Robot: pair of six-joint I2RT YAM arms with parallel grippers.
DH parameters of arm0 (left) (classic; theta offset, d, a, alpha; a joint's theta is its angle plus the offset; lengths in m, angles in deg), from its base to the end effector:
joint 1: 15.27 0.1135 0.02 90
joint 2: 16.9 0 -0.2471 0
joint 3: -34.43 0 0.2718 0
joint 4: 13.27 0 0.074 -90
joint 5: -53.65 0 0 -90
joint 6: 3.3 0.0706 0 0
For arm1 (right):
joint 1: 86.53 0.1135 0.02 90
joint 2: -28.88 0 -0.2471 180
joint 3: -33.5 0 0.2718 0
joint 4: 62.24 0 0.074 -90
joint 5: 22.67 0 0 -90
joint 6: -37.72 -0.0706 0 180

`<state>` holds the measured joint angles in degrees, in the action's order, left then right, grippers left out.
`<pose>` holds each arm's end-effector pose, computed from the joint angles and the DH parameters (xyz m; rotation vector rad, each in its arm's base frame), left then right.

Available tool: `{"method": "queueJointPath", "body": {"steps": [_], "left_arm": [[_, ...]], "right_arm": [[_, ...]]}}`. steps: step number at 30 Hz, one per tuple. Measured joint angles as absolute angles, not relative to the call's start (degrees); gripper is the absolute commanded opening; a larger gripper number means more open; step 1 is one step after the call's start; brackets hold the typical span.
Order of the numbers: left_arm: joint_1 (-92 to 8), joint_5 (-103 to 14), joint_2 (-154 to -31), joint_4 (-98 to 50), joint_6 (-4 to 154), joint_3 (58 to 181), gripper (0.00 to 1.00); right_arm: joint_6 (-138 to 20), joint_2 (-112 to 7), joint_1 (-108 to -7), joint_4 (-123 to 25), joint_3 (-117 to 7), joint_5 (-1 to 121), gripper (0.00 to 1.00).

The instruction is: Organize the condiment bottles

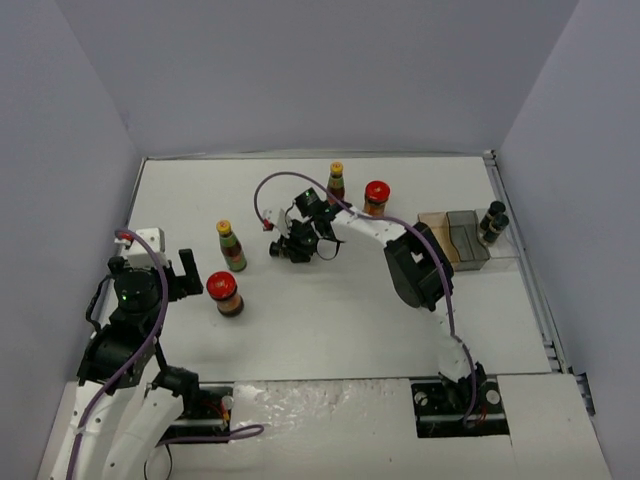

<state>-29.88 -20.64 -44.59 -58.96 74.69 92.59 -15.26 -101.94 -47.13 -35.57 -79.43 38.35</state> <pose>0.1717 -0.0250 0.3289 -0.1503 1.8207 -0.0758 0.3932 0.3672 0.1217 -1.6128 1.6477 0.6122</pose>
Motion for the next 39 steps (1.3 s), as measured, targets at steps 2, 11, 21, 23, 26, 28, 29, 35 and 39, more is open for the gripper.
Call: {"method": "queueJointPath", "body": {"steps": [2,11,21,23,26,28,29,35,39], "left_arm": [[-29.88,-22.98,-47.11,-60.03,74.39,93.65,0.97],[-29.92,-40.63,-61.18,-62.41,65.72,104.8,0.97],[-33.95,-54.35,-69.8,-57.2,51.85,105.53,0.97],[-35.7,-54.82,-71.25,-55.43,49.91,105.96,0.97],[-39.22,-54.6,-74.03,-53.37,47.51,107.64,0.97],[-41.94,-53.86,-76.62,-52.2,46.01,109.39,0.97],[-43.06,-53.62,-77.85,-51.47,45.45,110.1,0.97],[-49.08,-50.83,-83.39,-49.21,42.99,112.78,0.96],[-52.31,-48.13,-86.4,-49.74,42.48,115.18,0.9]], "right_arm": [[-16.32,-99.28,-47.13,-37.29,-74.84,38.35,0.0],[-28.81,-77.41,-47.21,-54.58,-41.53,38.46,0.0],[-44.3,-54.56,-45.03,-80.84,-19.68,42.13,0.0],[-46.02,-51.61,-44.06,-83.48,-18.36,43.07,0.0],[-47.87,-48.85,-42.46,-87.06,-17.37,44.65,0.0],[-48.61,-47.26,-41.52,-88.63,-16.69,45.94,0.0],[-48.87,-46.69,-41.31,-89.01,-16.46,46.37,0.0],[-49.54,-44.04,-40.66,-90.22,-15.43,48.62,0.0],[-49.86,-43.09,-40.66,-90.77,-14.79,49.81,0.0]]}}
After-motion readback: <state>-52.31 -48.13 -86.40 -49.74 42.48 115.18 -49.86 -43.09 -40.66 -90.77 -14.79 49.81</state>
